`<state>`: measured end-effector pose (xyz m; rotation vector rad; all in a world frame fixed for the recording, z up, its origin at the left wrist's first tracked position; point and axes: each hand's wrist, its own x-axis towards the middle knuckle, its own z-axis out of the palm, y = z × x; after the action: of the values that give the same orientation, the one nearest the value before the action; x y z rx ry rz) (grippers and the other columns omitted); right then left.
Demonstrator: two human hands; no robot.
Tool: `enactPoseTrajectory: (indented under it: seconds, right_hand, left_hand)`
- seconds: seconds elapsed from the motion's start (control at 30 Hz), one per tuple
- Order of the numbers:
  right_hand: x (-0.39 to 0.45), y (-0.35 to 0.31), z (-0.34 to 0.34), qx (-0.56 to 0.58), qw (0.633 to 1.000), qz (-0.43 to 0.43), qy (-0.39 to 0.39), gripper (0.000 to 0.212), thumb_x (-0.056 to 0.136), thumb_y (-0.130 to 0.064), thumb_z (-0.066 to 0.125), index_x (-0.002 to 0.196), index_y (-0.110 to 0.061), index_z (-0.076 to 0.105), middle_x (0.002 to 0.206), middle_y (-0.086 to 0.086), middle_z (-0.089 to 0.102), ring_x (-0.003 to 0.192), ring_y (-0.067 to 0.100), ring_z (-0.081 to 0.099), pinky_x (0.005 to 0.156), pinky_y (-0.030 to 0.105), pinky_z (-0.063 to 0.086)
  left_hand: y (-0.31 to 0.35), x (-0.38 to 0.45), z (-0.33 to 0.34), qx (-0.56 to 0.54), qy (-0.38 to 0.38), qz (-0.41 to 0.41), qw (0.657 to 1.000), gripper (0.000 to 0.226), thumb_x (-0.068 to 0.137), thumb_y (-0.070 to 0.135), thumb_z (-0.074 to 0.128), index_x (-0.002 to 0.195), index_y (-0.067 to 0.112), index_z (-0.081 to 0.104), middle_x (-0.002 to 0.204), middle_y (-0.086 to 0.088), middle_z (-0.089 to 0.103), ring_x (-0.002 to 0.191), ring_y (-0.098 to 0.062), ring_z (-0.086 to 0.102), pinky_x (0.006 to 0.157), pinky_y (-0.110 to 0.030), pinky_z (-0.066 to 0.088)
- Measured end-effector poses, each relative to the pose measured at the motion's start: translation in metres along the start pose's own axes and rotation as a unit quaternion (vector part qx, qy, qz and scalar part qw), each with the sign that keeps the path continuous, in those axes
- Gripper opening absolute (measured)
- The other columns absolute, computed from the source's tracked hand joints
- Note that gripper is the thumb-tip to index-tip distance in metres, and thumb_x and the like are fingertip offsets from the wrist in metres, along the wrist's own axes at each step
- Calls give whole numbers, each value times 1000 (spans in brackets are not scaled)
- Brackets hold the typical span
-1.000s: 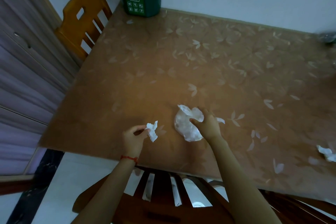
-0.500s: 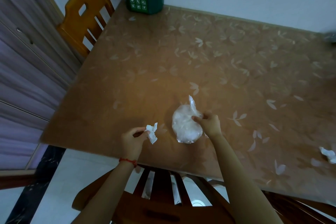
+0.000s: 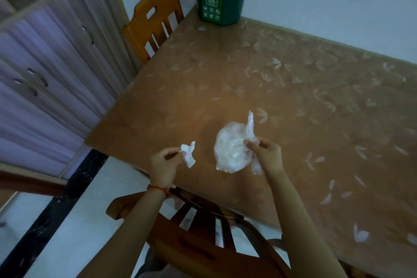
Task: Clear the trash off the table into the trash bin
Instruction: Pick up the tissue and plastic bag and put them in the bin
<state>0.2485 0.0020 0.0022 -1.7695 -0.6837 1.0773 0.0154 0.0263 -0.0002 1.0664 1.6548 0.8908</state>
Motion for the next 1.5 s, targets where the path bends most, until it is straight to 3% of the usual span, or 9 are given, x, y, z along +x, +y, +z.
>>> enactPoseTrajectory:
  seconds: [0.4,0.6,0.8,0.93,1.07,1.13,1.23,1.33,1.5]
  right_hand:
    - [-31,-39,43,-16,997,-49,-59,18,80,-10,68,88,6,64,71,5,66,50,3,64,47,14,50]
    - [-60,-64,91,-9,995,-52,-83,11,80,-12,69,83,-3,65,76,6,67,68,18,66,61,26,55]
    - [-108,-78,175,-7,987,-64,-146,5,80,-13,69,79,-11,65,76,2,67,68,14,65,55,20,52]
    - [-146,-81,239,-5,976,-58,-208,6,81,-12,68,76,-11,64,69,-2,67,62,8,66,55,20,52]
    - [-184,-75,308,-11,962,-53,-268,10,80,-12,69,76,-6,64,69,1,68,66,14,65,63,28,54]
    - [-202,-70,339,-47,952,-69,-295,13,81,-14,68,78,-2,64,69,4,67,64,15,64,62,27,53]
    - [-228,-65,379,-85,936,-75,-334,13,82,-13,67,77,-1,65,74,9,65,69,23,62,72,37,53]
    - [-249,-60,414,-90,920,-64,-375,10,83,-8,63,79,1,64,61,4,66,53,10,64,55,22,55]
    - [-264,-51,462,-105,891,-37,-441,10,84,-5,62,75,-1,62,40,-7,59,40,2,55,41,13,45]
  left_hand:
    - [11,-21,-62,-54,101,33,993,12,76,8,70,86,14,69,77,9,64,78,-13,61,65,-16,46]
    - [4,-21,-119,-81,157,46,983,16,75,7,70,90,14,71,77,9,65,69,2,62,64,-9,48]
    - [-28,-24,-208,-84,209,43,973,11,77,6,69,84,14,70,75,2,67,71,-11,61,73,-21,49]
    - [-55,-35,-275,-95,262,28,960,13,78,4,68,90,2,70,72,0,65,61,0,61,66,-10,51]
    - [-83,-51,-341,-149,322,-6,935,20,76,2,70,96,-2,69,72,2,64,66,-14,62,77,-28,52]
    - [-98,-60,-370,-142,349,-16,926,20,76,3,70,95,-3,69,75,-3,67,63,-8,62,75,-23,52]
    - [-118,-75,-407,-156,390,-28,907,22,76,3,70,97,-3,69,88,-12,68,71,-23,64,79,-29,53]
    - [-134,-87,-434,-150,429,-40,890,18,76,4,70,92,-1,70,79,-8,69,75,-28,65,76,-29,54]
    - [-153,-99,-464,-170,479,-54,859,11,75,-1,69,86,1,71,63,8,66,54,-2,63,54,-6,49]
